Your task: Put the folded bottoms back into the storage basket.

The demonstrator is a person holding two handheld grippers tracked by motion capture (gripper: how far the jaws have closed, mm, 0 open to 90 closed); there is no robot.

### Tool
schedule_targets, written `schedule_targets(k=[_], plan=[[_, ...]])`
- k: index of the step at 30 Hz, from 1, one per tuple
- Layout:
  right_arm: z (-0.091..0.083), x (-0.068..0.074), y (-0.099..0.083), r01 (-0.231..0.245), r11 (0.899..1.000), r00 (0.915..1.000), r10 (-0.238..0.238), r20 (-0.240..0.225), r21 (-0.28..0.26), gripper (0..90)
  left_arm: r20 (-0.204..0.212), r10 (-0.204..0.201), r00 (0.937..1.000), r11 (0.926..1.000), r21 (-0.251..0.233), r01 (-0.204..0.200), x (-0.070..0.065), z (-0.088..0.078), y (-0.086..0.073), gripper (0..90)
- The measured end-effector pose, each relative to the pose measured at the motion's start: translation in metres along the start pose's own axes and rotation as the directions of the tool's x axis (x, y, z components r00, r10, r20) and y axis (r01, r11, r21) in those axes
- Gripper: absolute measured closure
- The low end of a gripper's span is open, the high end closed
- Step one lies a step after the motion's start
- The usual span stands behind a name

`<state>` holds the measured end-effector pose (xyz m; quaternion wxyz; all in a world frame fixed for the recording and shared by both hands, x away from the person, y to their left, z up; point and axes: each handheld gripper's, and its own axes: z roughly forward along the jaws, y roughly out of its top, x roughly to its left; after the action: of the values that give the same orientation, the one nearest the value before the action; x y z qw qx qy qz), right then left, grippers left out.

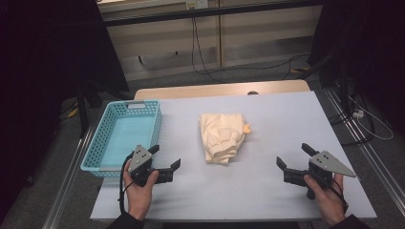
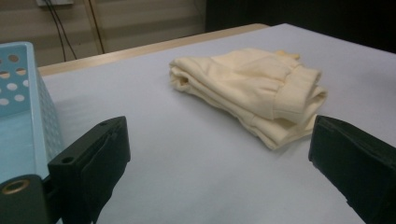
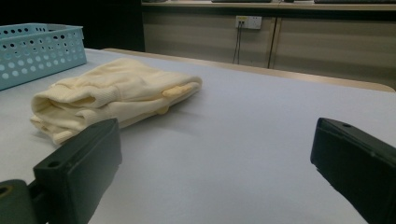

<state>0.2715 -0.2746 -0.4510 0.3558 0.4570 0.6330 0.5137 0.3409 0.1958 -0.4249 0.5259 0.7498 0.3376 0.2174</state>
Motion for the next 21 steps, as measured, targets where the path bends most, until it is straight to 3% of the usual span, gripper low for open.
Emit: schedule_targets(k=[4,8,12,15,21], plan=[[0.001,0.0,0.0,0.003,1.0,1.0,-0.003,-0.006,0.001,1.6,0.021,0.001,0.9998,0.9998,0.018,-0.002,0.002,0.006,0.002,6.4],[0.001,0.0,0.0,0.003,1.0,1.0,-0.003,-0.005,0.002,1.6,0.025,-0.002,0.9997,1.0,0.003,0.002,0.001,0.009,0.005,6.4],[0.001,0.0,0.0,0.004,1.0,1.0,-0.004,-0.005,0.002,1.7,0.056,-0.013,0.9984,0.9999,0.002,0.013,0.0,0.013,0.008,6.4],[0.001,0.001,0.0,0.006,1.0,1.0,-0.006,-0.004,0.004,1.6,0.041,0.0,0.9992,1.0,0.003,0.0,-0.001,0.014,0.011,6.4],[0.001,0.003,0.0,0.018,1.0,0.9998,-0.018,0.002,0.009,1.7,0.066,0.002,0.9978,0.9999,0.013,-0.003,-0.001,0.02,0.015,7.0]])
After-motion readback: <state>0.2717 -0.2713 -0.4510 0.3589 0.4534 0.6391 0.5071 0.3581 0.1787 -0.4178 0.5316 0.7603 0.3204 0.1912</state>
